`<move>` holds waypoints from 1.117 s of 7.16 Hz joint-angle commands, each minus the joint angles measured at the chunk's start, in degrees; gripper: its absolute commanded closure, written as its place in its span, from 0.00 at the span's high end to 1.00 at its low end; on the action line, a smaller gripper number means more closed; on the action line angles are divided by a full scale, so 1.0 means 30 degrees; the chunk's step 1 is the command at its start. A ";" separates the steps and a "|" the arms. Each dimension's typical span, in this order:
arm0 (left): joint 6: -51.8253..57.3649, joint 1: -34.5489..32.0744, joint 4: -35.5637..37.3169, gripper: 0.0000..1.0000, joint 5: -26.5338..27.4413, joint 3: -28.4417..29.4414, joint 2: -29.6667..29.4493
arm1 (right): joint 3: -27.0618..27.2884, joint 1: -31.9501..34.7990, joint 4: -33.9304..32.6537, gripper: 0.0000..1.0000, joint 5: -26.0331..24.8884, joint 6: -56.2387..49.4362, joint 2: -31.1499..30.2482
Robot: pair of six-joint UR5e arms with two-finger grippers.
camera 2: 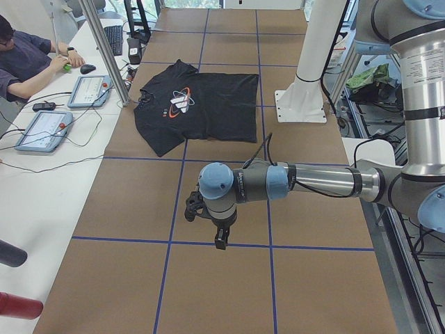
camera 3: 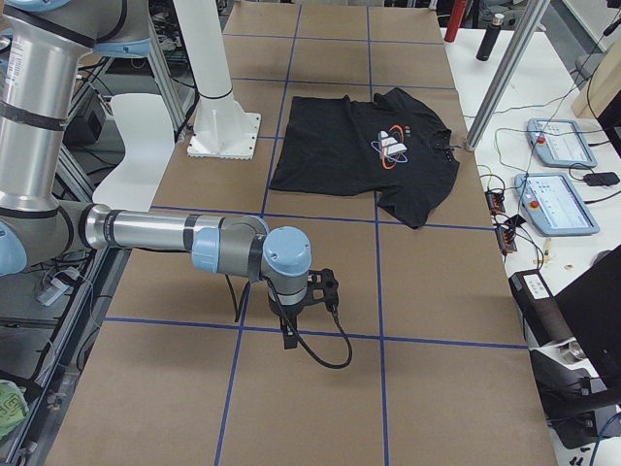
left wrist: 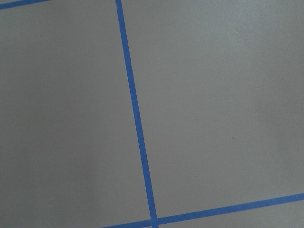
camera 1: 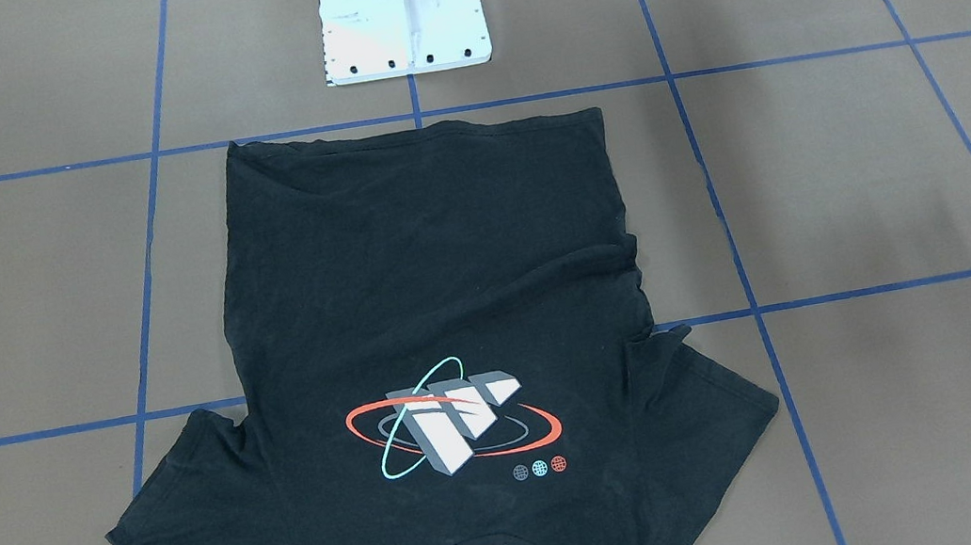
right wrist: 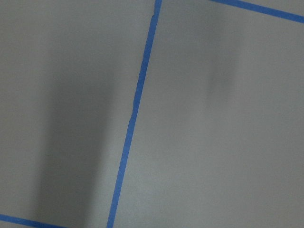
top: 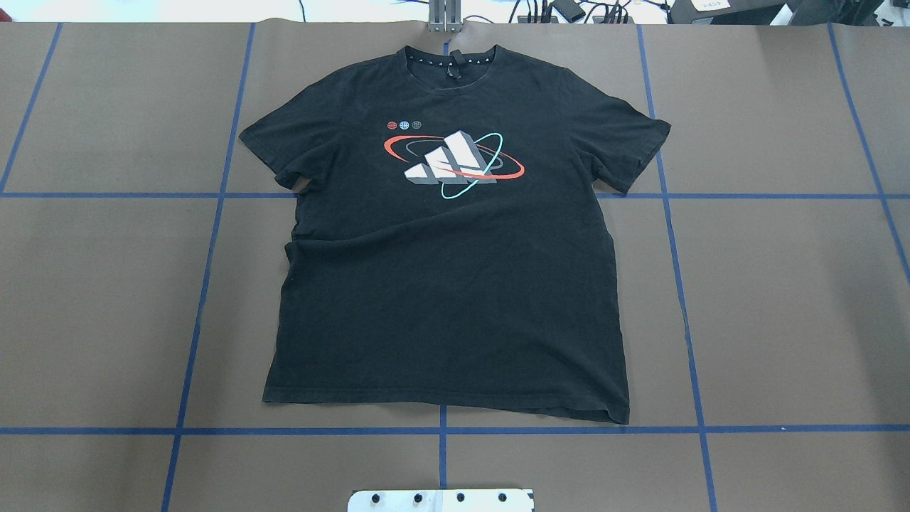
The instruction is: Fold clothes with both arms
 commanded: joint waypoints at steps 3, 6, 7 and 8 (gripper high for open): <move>0.0000 0.0003 0.0058 1.00 0.0000 -0.0944 0.0012 | 0.0393 0.0065 0.0029 1.00 0.0290 -0.0029 -0.0117; -0.0291 0.0033 0.0000 1.00 -0.0087 -0.1595 -0.0919 | 0.1273 0.0066 0.0233 1.00 0.0614 0.0440 0.0233; -0.0525 0.0033 -0.0029 1.00 -0.0262 -0.1479 -0.1766 | 0.1159 0.0066 0.1598 1.00 0.0644 0.0440 0.0234; -0.1223 0.0033 -0.0087 1.00 -0.0293 -0.1449 -0.2877 | 0.0897 0.0008 0.2888 1.00 0.0673 0.0701 0.0640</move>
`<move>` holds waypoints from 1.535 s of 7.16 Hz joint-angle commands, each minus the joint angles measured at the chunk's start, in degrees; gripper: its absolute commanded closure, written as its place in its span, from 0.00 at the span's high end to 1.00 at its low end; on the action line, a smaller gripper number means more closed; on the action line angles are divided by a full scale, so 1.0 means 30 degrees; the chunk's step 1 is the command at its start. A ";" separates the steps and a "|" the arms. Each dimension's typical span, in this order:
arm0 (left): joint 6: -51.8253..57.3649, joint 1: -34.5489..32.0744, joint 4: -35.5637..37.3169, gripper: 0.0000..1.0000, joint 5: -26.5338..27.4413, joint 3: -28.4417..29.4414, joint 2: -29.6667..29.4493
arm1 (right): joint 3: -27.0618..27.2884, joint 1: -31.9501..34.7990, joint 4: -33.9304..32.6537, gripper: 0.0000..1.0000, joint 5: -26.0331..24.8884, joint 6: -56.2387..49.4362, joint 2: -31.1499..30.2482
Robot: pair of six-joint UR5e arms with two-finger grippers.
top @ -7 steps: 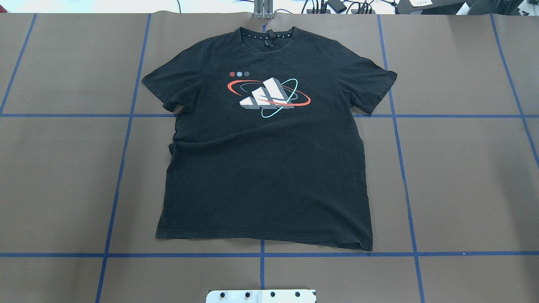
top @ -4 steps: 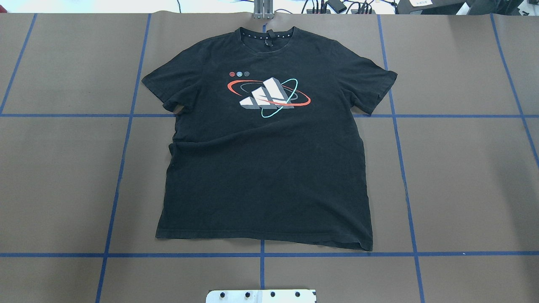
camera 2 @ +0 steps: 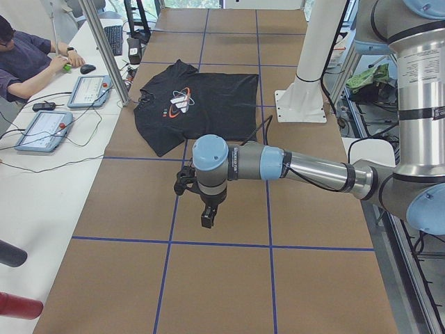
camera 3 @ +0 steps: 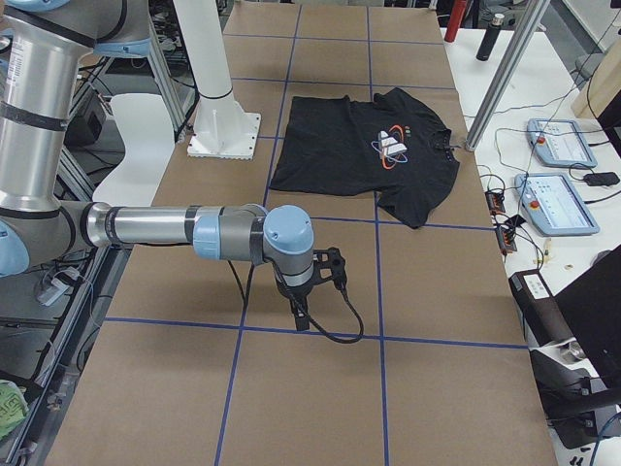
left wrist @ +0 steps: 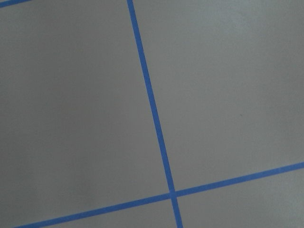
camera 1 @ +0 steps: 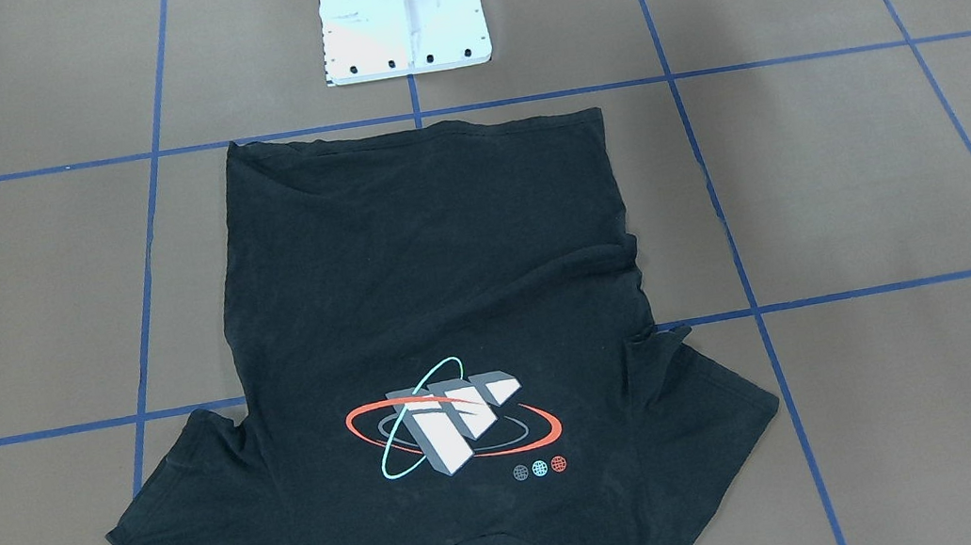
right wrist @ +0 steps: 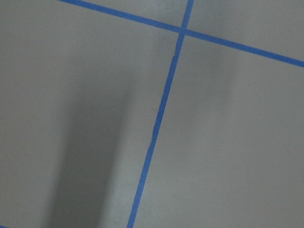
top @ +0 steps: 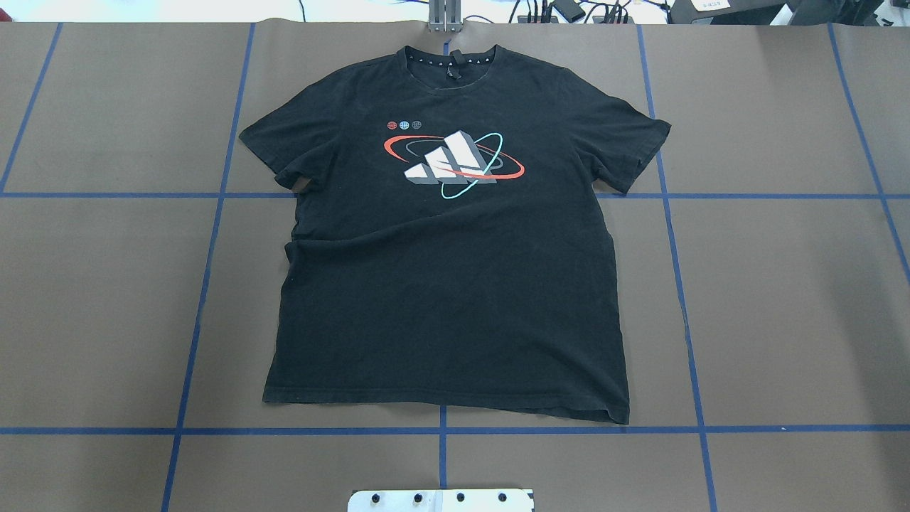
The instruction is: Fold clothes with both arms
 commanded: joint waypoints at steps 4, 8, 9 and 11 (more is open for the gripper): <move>-0.2150 0.0440 -0.3563 1.00 -0.0032 0.1498 -0.3925 | -0.2470 -0.2031 0.1431 1.00 0.0055 0.2207 0.5659; -0.3319 0.1611 -0.8864 1.00 -0.0150 0.4988 -0.4630 | -0.5402 -0.5458 0.2246 0.99 -0.0091 0.5914 0.9883; -0.3872 0.1816 -0.9774 1.00 -0.0150 0.5489 -0.4717 | -0.6834 -0.6422 0.3644 0.99 -0.0178 0.6684 1.0938; -0.4434 0.1994 -0.9989 1.00 -0.0876 0.5494 -0.4747 | -1.0581 -0.7831 0.6778 0.99 -0.0643 0.7424 1.3311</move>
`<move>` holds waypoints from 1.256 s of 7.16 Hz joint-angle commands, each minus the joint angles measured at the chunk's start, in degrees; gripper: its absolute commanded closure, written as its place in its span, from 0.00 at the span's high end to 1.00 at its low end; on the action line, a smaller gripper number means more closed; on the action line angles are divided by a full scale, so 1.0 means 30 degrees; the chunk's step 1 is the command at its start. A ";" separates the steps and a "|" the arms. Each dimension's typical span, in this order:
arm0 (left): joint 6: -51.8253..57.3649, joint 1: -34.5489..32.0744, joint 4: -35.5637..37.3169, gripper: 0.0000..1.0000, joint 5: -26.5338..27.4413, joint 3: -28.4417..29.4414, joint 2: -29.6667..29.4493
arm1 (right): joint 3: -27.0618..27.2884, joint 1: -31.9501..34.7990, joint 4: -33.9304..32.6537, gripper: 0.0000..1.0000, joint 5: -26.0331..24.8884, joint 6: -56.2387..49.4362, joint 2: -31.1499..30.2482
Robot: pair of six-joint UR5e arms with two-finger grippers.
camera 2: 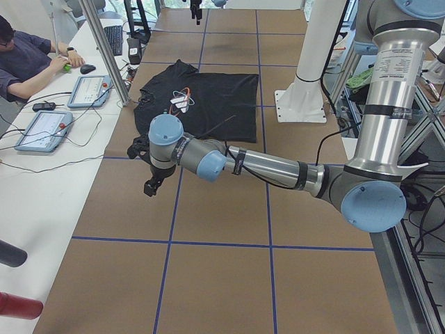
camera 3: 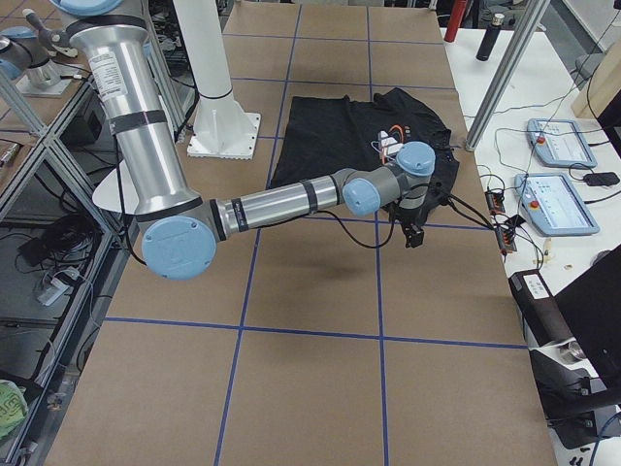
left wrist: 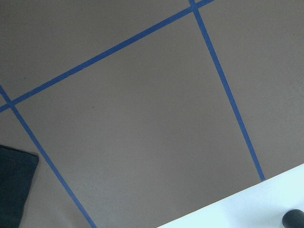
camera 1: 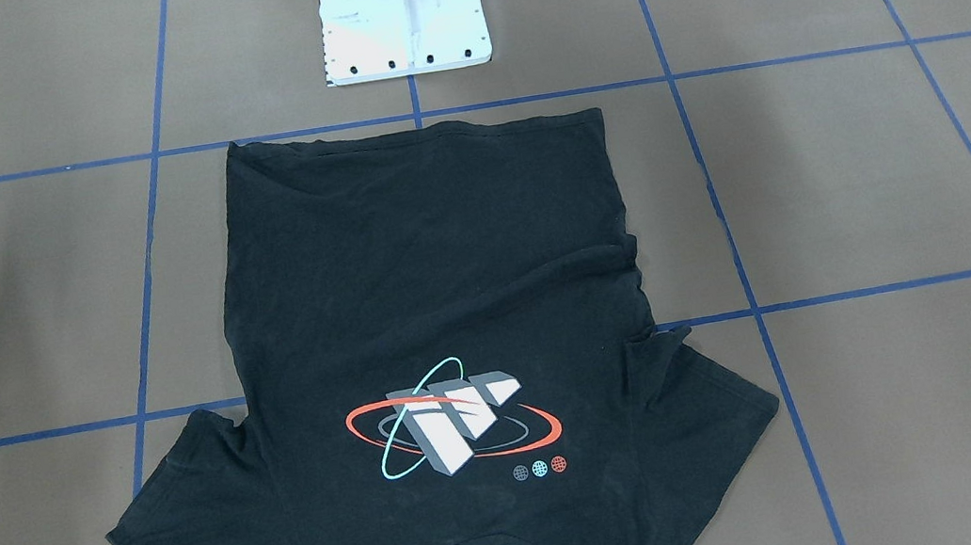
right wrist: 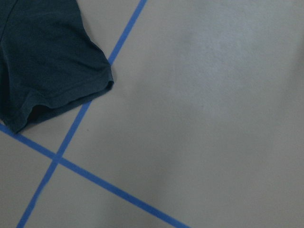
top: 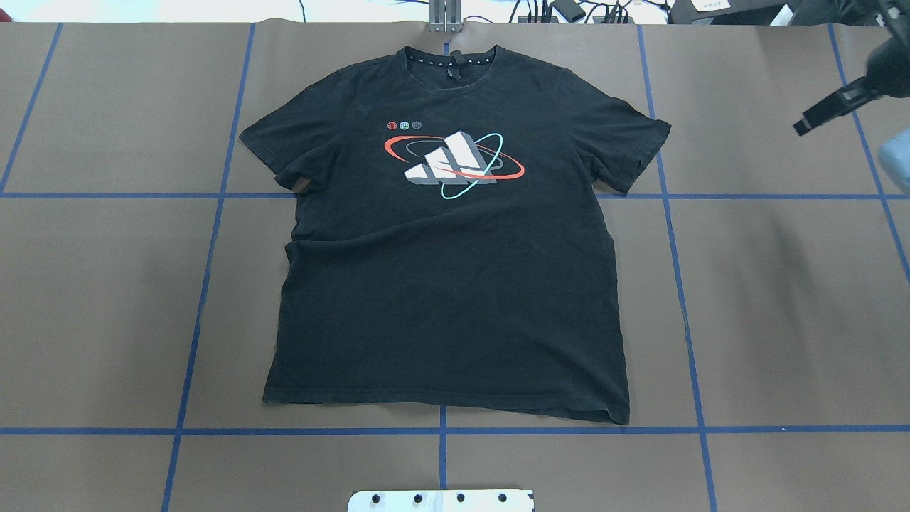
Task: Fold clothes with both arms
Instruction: 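Move the right gripper toward the shirt's sleeve farthest from the robot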
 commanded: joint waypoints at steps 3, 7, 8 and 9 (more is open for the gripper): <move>-0.0238 0.0094 -0.0271 1.00 -0.0933 0.0114 -0.0022 | -0.5063 -0.2652 0.2183 0.94 -0.1550 0.0492 0.4223; -0.0267 0.0093 -0.0271 1.00 -0.0933 -0.0032 0.0007 | -0.8579 -0.3092 0.6242 0.94 -0.1521 0.4786 0.5870; -0.0267 0.0093 -0.0271 1.00 -0.0933 -0.0032 0.0008 | -0.8647 -0.3209 0.6343 0.87 -0.1550 0.5843 0.5872; -0.0238 0.0093 -0.0271 1.00 -0.0933 -0.0032 0.0008 | -0.8676 -0.3269 0.6344 0.85 -0.1550 0.6114 0.5844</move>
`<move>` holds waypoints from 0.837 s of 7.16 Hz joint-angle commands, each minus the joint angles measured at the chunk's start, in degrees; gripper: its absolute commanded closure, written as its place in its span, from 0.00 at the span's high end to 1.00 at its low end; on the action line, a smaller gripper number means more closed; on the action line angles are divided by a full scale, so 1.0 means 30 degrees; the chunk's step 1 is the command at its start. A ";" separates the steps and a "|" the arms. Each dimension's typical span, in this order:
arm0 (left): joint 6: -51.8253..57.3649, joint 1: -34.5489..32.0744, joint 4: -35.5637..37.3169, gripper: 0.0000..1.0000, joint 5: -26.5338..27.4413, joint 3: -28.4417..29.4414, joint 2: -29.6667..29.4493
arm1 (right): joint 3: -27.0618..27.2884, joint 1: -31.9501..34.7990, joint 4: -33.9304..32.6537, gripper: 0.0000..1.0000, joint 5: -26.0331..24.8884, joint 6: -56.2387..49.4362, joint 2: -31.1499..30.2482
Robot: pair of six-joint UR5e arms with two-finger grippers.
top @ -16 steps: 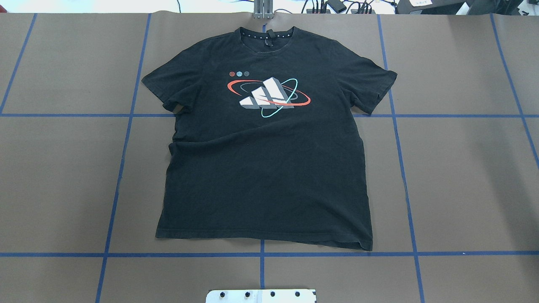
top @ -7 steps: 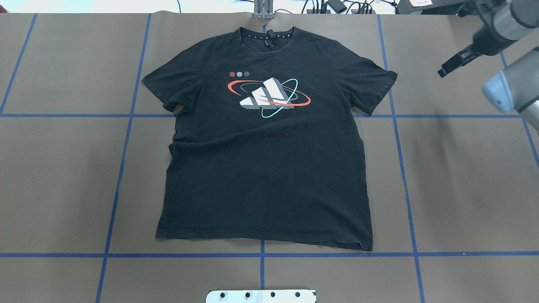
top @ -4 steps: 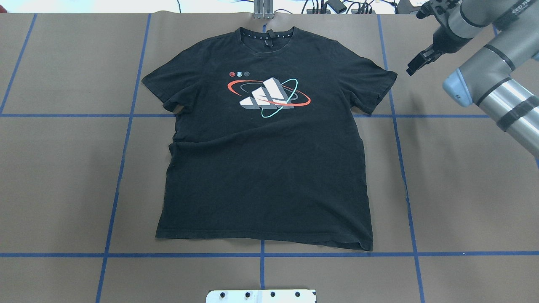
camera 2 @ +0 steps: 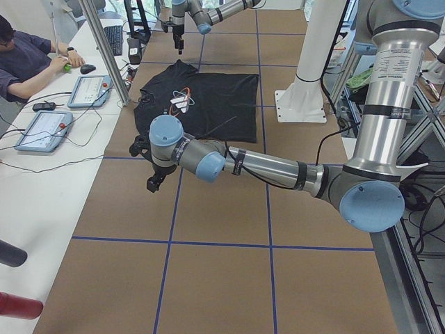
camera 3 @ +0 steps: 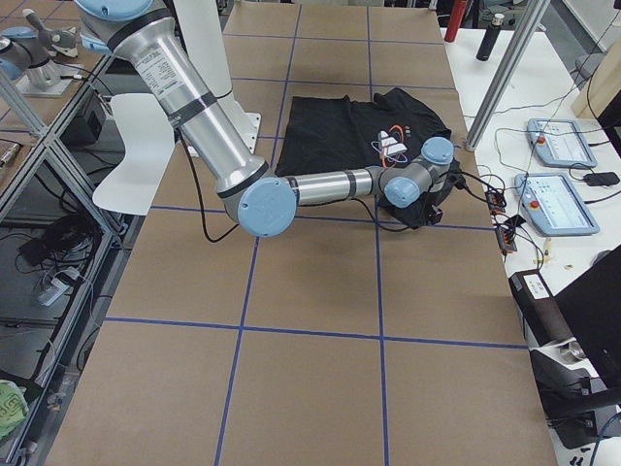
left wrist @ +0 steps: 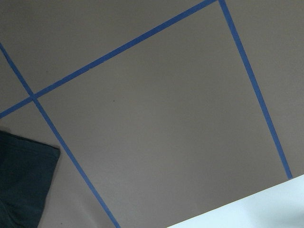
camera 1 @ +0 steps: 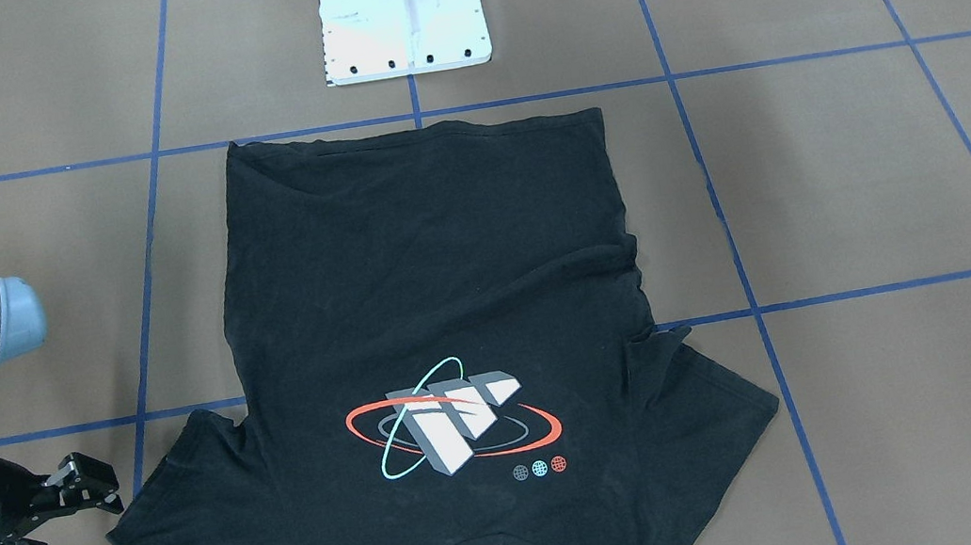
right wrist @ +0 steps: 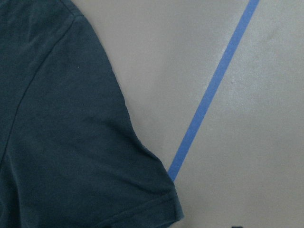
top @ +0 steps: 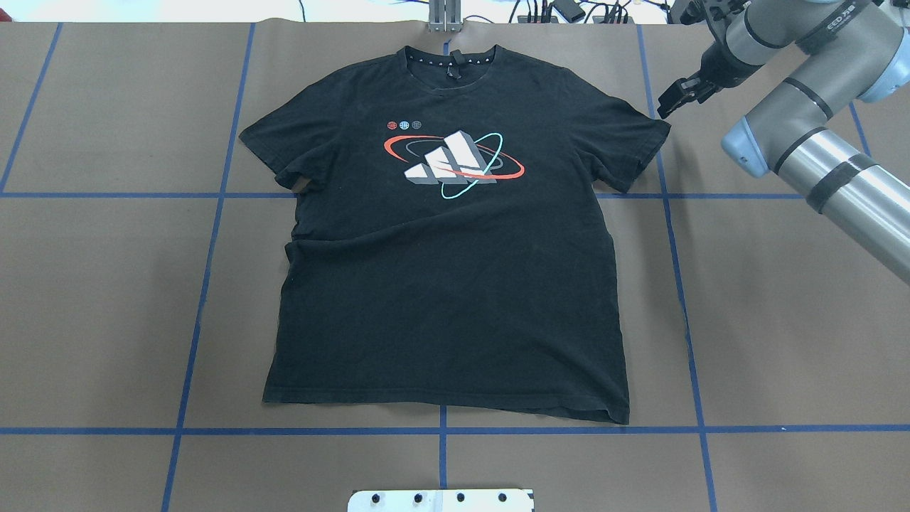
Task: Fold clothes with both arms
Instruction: 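Move the right gripper toward the shirt's sleeve farthest from the robot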
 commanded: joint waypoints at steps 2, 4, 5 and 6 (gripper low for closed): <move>0.0024 0.0000 0.0000 1.00 0.0000 -0.0006 0.0004 | -0.0947 -0.0374 0.1746 0.91 -0.0131 0.2134 -0.0143; 0.0024 0.0000 0.0000 1.00 0.0000 -0.0035 0.0062 | -0.1802 -0.0843 0.2782 0.87 -0.1010 0.2411 0.0121; 0.0053 0.0000 0.0000 1.00 0.0000 -0.0035 0.0092 | -0.1861 -0.0903 0.2811 0.65 -0.1185 0.2382 0.0150; 0.0053 0.0000 0.0000 1.00 0.0000 -0.0035 0.0092 | -0.2093 -0.1107 0.2841 0.60 -0.1709 0.2323 0.0353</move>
